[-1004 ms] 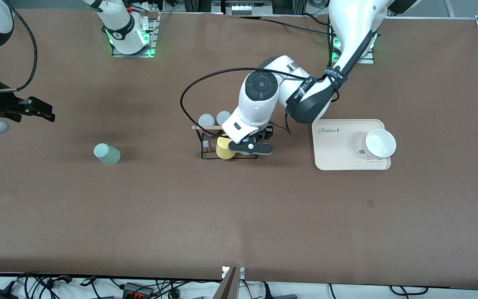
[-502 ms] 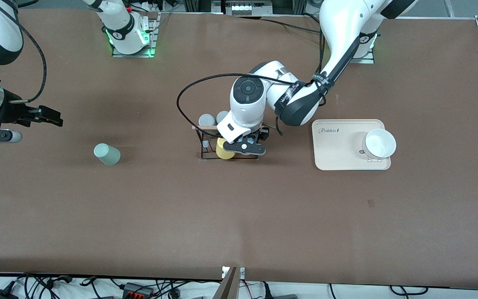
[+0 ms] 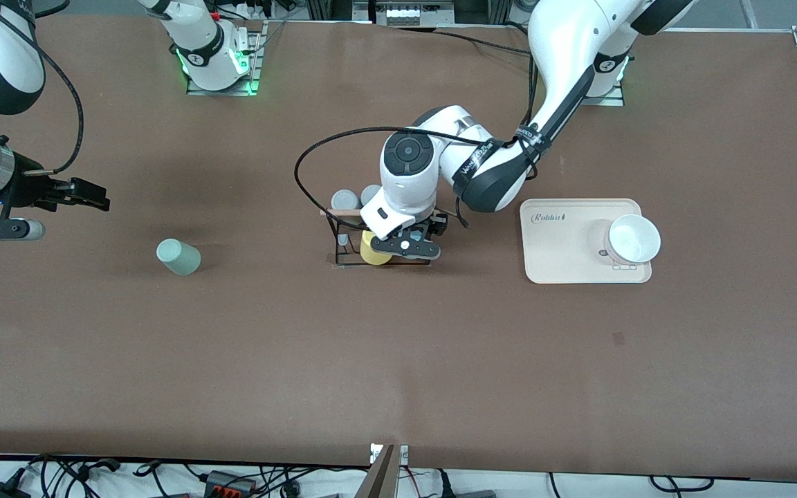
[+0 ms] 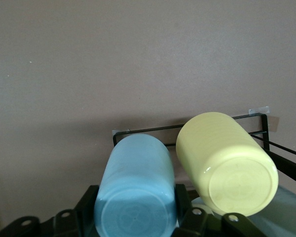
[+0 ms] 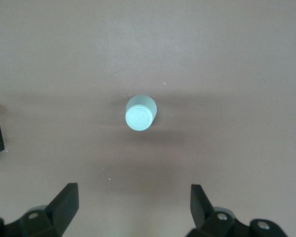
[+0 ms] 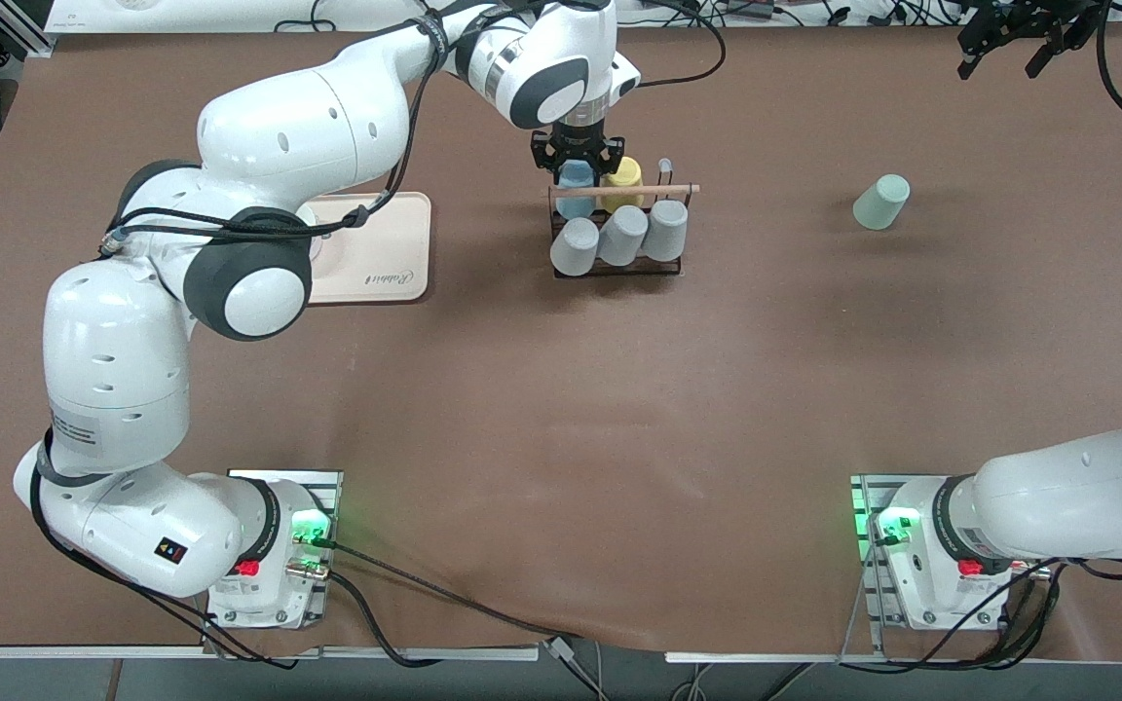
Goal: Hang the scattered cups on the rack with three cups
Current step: 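Hang the light blue cup on the rack peg with the left gripper, then release the cup and withdraw the left gripper while the right gripper reaches the teal cup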
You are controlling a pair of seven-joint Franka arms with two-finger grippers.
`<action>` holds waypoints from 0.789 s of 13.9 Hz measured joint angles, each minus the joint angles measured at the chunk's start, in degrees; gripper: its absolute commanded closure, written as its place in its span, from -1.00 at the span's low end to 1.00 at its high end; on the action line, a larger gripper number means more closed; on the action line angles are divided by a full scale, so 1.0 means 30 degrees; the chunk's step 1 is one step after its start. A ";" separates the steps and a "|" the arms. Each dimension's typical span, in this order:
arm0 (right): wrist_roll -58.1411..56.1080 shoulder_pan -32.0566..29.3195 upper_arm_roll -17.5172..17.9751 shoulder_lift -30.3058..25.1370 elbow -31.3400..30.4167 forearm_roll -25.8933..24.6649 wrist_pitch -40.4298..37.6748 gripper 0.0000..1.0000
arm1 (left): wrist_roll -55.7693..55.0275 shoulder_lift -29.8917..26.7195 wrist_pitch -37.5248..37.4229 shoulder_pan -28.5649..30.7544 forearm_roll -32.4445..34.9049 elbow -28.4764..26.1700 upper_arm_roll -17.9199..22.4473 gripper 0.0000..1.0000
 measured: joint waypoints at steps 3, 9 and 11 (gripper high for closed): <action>0.0000 0.0004 0.0001 0.0005 -0.0004 0.0000 0.0000 -1.00 | -0.0030 0.0005 0.0000 0.0003 0.0000 0.0011 0.0000 -1.00; 0.0000 0.0052 0.0033 0.0309 -0.0082 0.0000 0.0000 -1.00 | -0.0032 -0.1048 -0.0628 0.0916 0.0014 0.0879 0.0014 -1.00; 0.0001 0.0230 0.0042 0.0484 -0.0190 0.0000 0.0001 -1.00 | -0.0031 -0.2360 -0.2324 0.1913 0.0028 0.1027 0.0040 -1.00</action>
